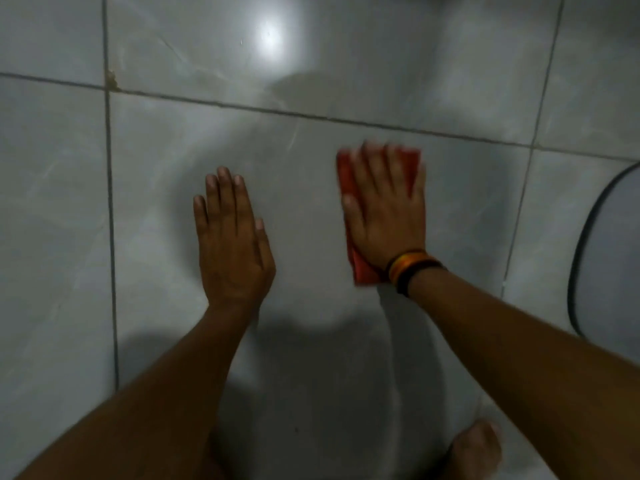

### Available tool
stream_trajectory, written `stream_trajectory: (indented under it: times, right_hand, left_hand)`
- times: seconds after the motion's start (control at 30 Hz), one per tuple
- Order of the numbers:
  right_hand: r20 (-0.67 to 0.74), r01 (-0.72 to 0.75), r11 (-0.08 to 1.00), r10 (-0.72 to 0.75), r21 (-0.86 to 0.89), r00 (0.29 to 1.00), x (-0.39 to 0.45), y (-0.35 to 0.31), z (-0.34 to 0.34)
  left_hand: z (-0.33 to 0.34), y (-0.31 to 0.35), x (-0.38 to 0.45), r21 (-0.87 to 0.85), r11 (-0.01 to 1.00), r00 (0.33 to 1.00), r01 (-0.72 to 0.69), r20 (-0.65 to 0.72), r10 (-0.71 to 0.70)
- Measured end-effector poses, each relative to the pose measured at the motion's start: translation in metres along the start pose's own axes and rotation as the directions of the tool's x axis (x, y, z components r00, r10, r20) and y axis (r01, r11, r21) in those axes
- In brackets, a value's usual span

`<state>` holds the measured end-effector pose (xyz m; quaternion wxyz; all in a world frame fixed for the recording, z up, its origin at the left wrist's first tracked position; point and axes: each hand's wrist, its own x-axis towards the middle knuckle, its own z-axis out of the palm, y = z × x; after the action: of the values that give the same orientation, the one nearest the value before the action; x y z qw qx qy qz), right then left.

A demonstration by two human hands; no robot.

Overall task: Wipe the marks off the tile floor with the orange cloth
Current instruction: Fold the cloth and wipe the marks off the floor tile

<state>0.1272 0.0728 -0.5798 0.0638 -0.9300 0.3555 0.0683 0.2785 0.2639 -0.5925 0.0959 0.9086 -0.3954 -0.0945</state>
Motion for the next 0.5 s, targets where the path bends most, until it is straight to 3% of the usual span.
stream_trajectory:
  times: [0.07, 0.13, 0.23, 0.33, 0.5]
  right_hand:
    - [-0.061, -0.216, 0.976, 0.218, 0.028, 0.974, 0.043, -0.017, -0.004]
    - [-0.102, -0.298, 0.953, 0.302, 0.057, 0.948, 0.071, -0.043, -0.006]
    - [-0.110, -0.103, 0.993, 0.109, 0.058, 0.988, 0.056, -0.075, 0.001]
    - [-0.051, 0.085, 0.994, -0.082, 0.070, 0.995, -0.020, -0.082, 0.016]
    - [0.034, -0.046, 0.998, 0.045, 0.043, 0.998, -0.153, -0.012, 0.029]
  left_hand:
    - [0.000, 0.000, 0.000, 0.007, 1.000, 1.000, 0.000, -0.004, 0.000]
    - [-0.001, 0.002, 0.001, 0.009, 1.000, 1.000, -0.006, -0.004, 0.006]
    - [-0.004, 0.005, 0.000, 0.011, 1.000, 1.000, -0.002, -0.008, 0.002]
    - [-0.007, 0.008, -0.001, 0.013, 1.000, 1.000, -0.004, 0.001, 0.004]
    - [-0.011, 0.006, -0.006, -0.046, 0.998, 0.998, -0.050, -0.034, 0.049]
